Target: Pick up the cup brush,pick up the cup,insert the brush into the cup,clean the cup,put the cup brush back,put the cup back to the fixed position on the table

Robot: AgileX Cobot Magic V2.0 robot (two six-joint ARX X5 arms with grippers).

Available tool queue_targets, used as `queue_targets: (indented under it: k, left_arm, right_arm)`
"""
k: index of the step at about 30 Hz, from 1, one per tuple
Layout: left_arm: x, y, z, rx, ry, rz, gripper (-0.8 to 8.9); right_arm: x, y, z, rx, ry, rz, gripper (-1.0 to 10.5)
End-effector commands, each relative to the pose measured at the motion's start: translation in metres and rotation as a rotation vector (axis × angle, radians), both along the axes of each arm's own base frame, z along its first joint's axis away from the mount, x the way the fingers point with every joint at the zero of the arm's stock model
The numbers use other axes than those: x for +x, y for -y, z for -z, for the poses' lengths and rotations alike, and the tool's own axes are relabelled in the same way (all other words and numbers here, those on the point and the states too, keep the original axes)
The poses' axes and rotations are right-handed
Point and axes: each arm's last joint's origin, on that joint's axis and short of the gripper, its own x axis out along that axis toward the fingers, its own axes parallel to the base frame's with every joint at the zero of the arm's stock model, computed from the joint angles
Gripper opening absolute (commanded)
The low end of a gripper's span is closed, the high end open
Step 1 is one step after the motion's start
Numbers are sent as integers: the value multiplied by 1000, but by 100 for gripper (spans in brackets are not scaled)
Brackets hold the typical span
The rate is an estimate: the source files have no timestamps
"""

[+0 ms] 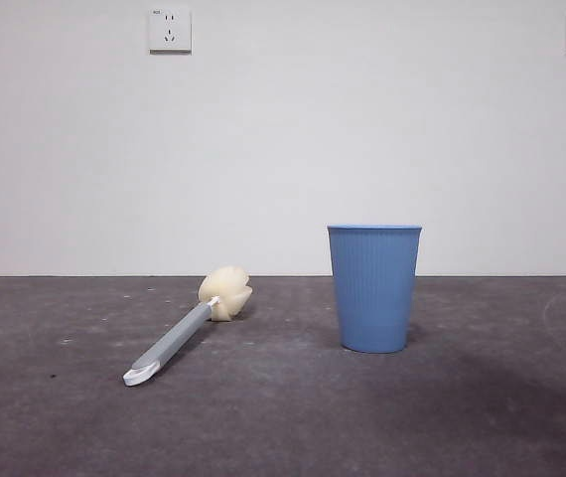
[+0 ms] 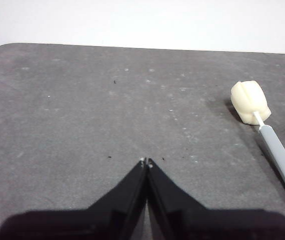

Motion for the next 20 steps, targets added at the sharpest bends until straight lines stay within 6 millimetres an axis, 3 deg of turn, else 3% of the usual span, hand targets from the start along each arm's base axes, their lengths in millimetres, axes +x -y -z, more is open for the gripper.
queue_targets:
  k: [1,7,20]
  left_arm:
    - [1,0,4,-5,-6,-5,-3]
    - [1,0,4,-5,-6,-5,-3]
    - [1,0,4,-5,-6,-5,-3]
  right_arm:
    - [0,0,10,11,-17,5,1]
    - [1,0,24,4,-93,5,1]
    - [1,0,23,4,-91,5,1]
